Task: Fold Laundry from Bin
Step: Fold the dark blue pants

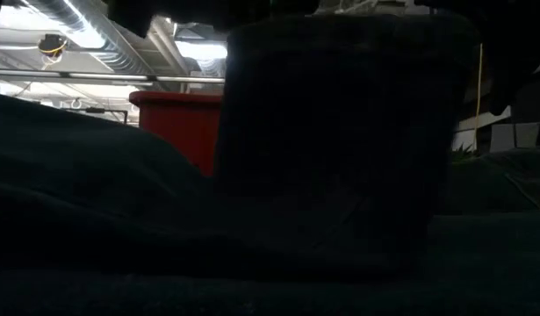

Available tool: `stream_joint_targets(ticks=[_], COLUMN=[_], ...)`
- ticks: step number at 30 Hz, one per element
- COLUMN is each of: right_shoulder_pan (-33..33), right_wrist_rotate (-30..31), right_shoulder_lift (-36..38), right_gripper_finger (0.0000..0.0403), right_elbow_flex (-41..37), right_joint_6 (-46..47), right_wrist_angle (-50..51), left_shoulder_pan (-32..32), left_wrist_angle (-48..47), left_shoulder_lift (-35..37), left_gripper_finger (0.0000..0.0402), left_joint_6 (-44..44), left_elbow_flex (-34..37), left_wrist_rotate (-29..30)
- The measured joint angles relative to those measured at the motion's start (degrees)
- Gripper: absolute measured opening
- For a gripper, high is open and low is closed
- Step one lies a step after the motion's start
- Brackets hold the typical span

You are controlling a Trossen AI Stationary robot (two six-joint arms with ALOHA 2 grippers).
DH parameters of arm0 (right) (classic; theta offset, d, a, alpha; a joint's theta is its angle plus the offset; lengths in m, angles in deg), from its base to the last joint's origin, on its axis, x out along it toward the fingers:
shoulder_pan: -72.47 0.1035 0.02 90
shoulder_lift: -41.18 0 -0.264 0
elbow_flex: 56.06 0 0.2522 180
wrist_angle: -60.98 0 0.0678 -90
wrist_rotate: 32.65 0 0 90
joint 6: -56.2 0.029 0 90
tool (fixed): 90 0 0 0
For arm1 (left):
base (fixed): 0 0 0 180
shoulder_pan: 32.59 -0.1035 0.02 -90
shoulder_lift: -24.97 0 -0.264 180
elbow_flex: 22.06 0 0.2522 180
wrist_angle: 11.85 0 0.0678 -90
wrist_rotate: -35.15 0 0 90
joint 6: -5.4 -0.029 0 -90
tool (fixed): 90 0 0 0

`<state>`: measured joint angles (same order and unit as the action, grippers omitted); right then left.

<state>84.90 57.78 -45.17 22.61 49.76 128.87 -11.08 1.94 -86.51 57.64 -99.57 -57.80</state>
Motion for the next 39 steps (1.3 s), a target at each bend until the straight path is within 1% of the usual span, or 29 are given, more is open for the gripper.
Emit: stream_joint_targets(ticks=[3,5,10,12,14,17,22,25,27,30,35,39], right_shoulder_pan=[0.0,0.0,0.0,0.8,2.1,4.6,8.6,11.0,12.5,14.5,17.2,18.1], right_wrist_rotate=[0.0,-0.4,-3.3,-4.5,-4.5,-4.5,-0.9,2.2,3.7,5.3,7.7,8.1], right_shoulder_lift=[0.0,0.0,0.0,0.0,0.0,0.0,0.0,-0.1,-0.4,-1.5,-4.7,-8.5], right_gripper_finger=[0.017,0.017,0.017,0.017,0.017,0.017,0.017,0.017,0.017,0.017,0.017,0.017], right_elbow_flex=[0.0,0.0,0.0,0.0,0.0,0.0,0.0,0.0,0.0,0.0,0.0,0.0], right_joint_6=[0.0,0.0,-0.1,-0.1,-0.8,-2.8,-4.8,-4.8,-4.8,-4.8,-3.8,-0.8], right_wrist_angle=[0.0,-0.1,-1.7,-3.4,-5.7,-9.6,-17.0,-20.9,-22.8,-25.0,-24.7,-24.9], left_shoulder_pan=[-1.8,-3.0,-5.8,-6.8,-7.6,-8.7,-11.2,-13.3,-14.7,-16.8,-19.5,-20.6], left_wrist_angle=[0.6,0.5,1.0,1.2,1.2,1.2,0.1,-0.2,-0.2,0.0,-0.1,-0.1], left_shoulder_lift=[1.0,1.6,2.5,2.9,3.4,4.7,7.0,8.2,8.7,9.2,9.2,9.2], left_gripper_finger=[0.0147,0.0146,0.0145,0.0145,0.0145,0.0145,0.0145,0.0145,0.0145,0.0145,0.0145,0.0145], left_joint_6=[-0.1,-0.1,-0.7,-3.3,-6.3,-8.5,-11.1,-11.4,-11.0,-11.0,-11.0,-11.0], left_elbow_flex=[0.0,0.0,0.0,0.0,0.0,0.0,0.0,0.0,0.0,0.0,0.0,0.0], left_wrist_rotate=[-8.7,-12.9,-16.7,-18.2,-19.8,-22.9,-28.4,-34.0,-36.5,-37.2,-37.0,-37.0])
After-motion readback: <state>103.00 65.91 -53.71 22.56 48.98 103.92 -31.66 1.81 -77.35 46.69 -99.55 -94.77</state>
